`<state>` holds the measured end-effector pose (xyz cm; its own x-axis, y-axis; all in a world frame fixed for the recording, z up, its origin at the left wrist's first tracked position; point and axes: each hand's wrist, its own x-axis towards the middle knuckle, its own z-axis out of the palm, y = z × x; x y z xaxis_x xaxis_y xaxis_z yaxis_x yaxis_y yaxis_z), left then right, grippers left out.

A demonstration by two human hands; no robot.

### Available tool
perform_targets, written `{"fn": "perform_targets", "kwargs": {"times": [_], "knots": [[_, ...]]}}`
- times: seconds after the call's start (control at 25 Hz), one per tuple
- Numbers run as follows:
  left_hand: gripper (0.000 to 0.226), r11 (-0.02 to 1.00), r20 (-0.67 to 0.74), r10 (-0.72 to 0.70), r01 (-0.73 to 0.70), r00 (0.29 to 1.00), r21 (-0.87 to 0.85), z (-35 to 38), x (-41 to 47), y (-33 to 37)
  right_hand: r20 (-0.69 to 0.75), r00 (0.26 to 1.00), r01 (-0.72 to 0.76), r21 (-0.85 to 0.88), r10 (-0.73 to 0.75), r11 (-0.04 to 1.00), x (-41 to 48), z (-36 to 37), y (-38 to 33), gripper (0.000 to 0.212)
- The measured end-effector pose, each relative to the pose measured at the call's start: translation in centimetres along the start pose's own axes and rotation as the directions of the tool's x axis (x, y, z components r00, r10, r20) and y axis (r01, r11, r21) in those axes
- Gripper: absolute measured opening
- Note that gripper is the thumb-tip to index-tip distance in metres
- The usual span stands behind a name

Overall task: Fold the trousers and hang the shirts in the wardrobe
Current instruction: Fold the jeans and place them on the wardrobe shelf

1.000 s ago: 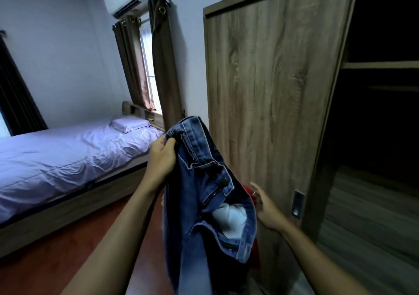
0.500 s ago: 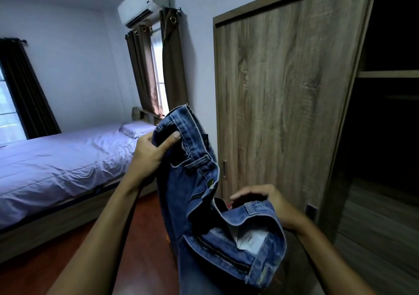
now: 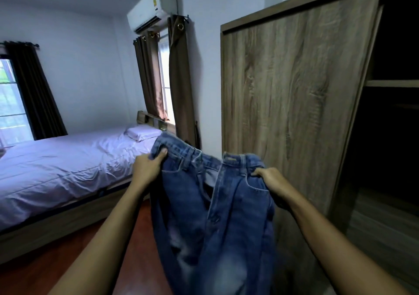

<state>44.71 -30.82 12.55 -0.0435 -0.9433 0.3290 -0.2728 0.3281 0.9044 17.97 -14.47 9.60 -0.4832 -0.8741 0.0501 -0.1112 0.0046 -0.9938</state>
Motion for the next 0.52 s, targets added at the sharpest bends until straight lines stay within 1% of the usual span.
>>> {"fn": "perform_targets", "kwargs": {"times": [0.04,0.08,0.12,0.2,0.24,0.28,0.32,0.4,0.44,0.52], "knots": [[0.042,0.998,0.013,-0.041,0.040,0.999,0.041,0.2,-0.3,-0.8,-0.004,0.997,-0.074,-0.037,0.074,0.997,0.8,-0.3,0.8,0.024],[0.043,0.998,0.015,-0.050,0.049,0.999,0.043,0.5,-0.4,-1.1,-0.002,0.993,-0.116,-0.074,0.116,0.991,1.0,-0.3,0.7,0.021],[0.045,0.998,0.011,-0.056,0.055,0.998,0.027,0.6,-0.5,-1.0,-0.013,0.993,-0.117,-0.082,0.116,0.990,1.3,-0.3,0.4,0.018],[0.045,0.998,-0.004,-0.070,0.070,0.998,-0.011,0.8,-0.5,0.1,-0.030,0.993,-0.113,-0.018,0.112,0.993,1.1,0.1,-1.0,0.017],[0.044,0.998,-0.010,-0.062,0.062,0.998,-0.034,0.8,-0.6,0.8,-0.033,0.992,-0.122,0.007,0.122,0.993,1.0,0.3,-1.9,0.020],[0.044,0.997,-0.011,-0.053,0.052,0.999,-0.060,0.9,-0.7,1.5,-0.012,0.994,-0.109,0.033,0.109,0.993,0.9,0.5,-2.6,0.030],[0.045,0.995,-0.009,-0.040,0.039,0.999,-0.087,1.0,-0.8,2.2,0.012,0.995,-0.095,0.044,0.094,0.994,0.7,0.6,-3.3,0.034],[0.048,0.996,-0.013,-0.002,0.001,1.000,-0.093,1.1,-1.2,3.3,0.040,0.997,-0.067,-0.001,0.067,0.998,-0.1,0.9,-4.8,0.028],[0.052,0.997,-0.013,0.023,-0.024,1.000,-0.079,1.3,-1.5,3.7,0.057,0.997,-0.051,-0.018,0.052,0.999,-0.3,1.0,-5.4,0.031],[0.056,0.993,-0.001,0.083,-0.083,0.997,-0.079,2.0,-2.3,4.2,0.103,0.994,-0.018,0.007,0.018,1.000,-1.1,1.5,-6.6,0.040]]}}
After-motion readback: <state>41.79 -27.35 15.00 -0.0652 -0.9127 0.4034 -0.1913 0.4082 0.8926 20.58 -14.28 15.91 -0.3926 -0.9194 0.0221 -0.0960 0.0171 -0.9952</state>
